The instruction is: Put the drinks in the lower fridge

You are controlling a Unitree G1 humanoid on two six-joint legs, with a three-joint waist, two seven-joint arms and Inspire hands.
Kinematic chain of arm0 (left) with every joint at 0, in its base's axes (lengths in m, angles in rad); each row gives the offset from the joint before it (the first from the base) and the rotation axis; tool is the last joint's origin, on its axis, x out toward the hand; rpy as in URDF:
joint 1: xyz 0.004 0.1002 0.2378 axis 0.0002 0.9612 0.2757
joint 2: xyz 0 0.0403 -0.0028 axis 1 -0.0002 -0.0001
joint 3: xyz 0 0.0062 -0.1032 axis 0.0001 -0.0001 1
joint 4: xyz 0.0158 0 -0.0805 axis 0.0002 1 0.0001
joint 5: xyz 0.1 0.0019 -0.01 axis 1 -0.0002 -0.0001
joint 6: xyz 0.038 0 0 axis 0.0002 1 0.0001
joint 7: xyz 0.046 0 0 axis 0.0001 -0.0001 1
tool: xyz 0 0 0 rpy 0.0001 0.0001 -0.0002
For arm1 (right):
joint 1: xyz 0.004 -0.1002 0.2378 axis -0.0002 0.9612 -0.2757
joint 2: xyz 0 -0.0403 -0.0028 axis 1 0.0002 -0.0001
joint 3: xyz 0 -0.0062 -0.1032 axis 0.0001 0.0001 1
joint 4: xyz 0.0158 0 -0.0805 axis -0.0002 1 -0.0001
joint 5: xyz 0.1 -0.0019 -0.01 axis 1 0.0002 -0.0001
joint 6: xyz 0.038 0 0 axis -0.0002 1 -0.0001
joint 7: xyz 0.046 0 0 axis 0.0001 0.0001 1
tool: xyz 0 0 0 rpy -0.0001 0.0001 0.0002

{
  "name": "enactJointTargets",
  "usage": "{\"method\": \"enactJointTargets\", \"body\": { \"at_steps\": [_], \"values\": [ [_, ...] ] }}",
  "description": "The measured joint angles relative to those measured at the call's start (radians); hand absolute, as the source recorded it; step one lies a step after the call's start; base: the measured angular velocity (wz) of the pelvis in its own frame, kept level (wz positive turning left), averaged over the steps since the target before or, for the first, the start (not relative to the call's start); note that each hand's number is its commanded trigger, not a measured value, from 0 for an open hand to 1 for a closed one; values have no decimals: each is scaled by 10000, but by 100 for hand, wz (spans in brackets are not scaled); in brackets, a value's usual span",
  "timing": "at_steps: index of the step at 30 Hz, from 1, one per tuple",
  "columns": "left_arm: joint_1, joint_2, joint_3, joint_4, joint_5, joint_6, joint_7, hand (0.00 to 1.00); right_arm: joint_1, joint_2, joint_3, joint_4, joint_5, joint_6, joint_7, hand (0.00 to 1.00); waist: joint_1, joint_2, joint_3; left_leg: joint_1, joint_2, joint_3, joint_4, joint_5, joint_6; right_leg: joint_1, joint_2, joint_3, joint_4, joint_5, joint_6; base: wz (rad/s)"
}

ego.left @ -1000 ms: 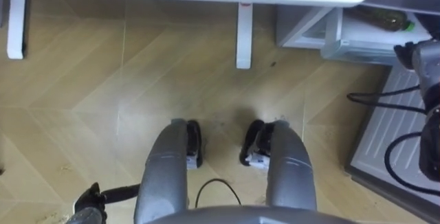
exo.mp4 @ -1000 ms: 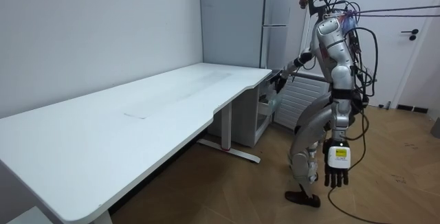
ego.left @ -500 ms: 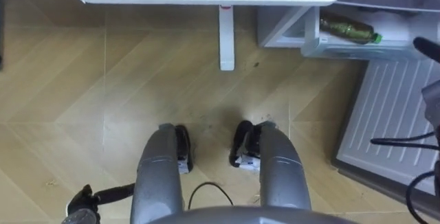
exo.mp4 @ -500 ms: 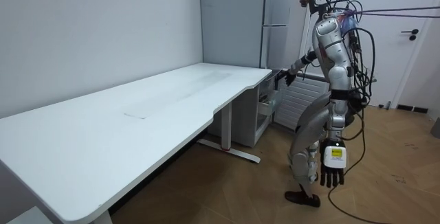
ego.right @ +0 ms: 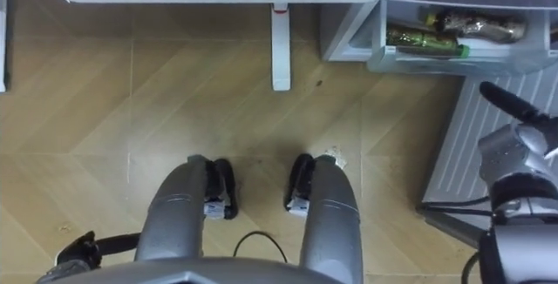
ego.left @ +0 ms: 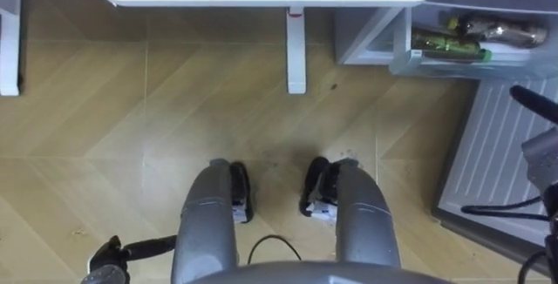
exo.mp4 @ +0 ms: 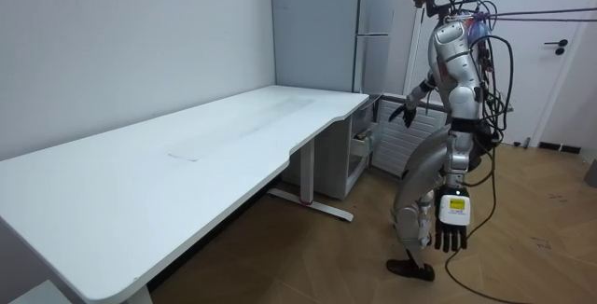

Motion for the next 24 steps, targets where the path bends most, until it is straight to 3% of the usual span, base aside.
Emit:
{"method": "enactJointTargets", "body": {
  "at_steps": [5,8,14,18,21,24],
  "values": [
    [-154,3,-101,-20,9,47,1,0,-336,51,14,53,960,2,578,0,50,113,47,-799,-5,6,638,-147,48,-887,-63,177,653,-89,-1,1],
    [-291,10,-141,-35,6,88,-3,0,-605,37,20,119,1263,2,931,0,130,172,87,-1463,-14,-6,1483,-471,73,-1618,-213,339,1617,-486,8,8],
    [-336,80,-195,-403,-1,221,-219,0,-1512,30,35,411,2261,23,1896,0,284,193,119,-3186,17,-159,3378,-1069,69,-3408,-595,455,3610,-1168,-253,10],
    [-333,86,-194,-406,21,264,-249,0,-1853,10,23,473,2976,-35,2698,0,212,165,153,-3776,10,-266,4466,-1541,4,-4028,-771,583,4795,-1741,-296,12],
    [-424,87,-186,-434,16,285,-253,0,-1897,-70,17,430,3369,-45,3250,0,187,165,161,-4376,176,-261,5281,-1849,21,-4684,-806,729,5569,-1998,-345,-6],
    [-439,109,-169,-511,15,283,-296,0,-1935,-170,27,49,3310,21,3642,0,-88,160,169,-4704,203,-236,5852,-2018,71,-5080,-988,868,6204,-2218,-384,4]
  ]
}}
